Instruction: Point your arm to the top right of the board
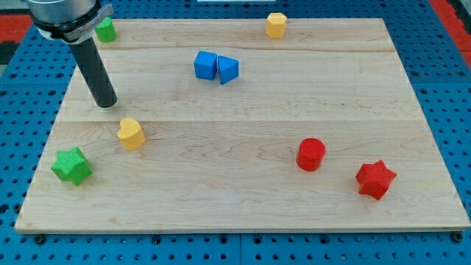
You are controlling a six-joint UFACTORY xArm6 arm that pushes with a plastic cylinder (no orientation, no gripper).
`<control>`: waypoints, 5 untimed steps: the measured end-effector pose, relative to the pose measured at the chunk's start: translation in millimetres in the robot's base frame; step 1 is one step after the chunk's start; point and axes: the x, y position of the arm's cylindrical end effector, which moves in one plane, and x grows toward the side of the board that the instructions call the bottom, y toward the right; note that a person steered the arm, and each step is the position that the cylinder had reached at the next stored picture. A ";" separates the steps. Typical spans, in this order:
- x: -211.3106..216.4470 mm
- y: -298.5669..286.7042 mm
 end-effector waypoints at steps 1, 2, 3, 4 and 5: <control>-26.5 14.8; -21.5 125.2; -18.9 206.6; -32.2 254.9; -67.8 328.8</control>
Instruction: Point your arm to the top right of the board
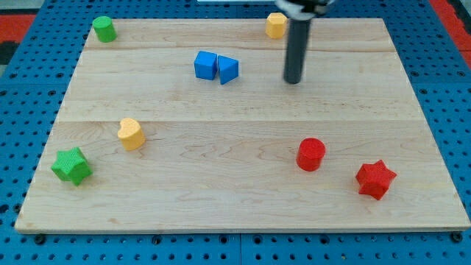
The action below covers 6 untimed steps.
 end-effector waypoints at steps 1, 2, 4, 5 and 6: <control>-44.6 61.9; -58.8 142.1; -146.4 182.7; -148.2 138.9; -148.0 53.4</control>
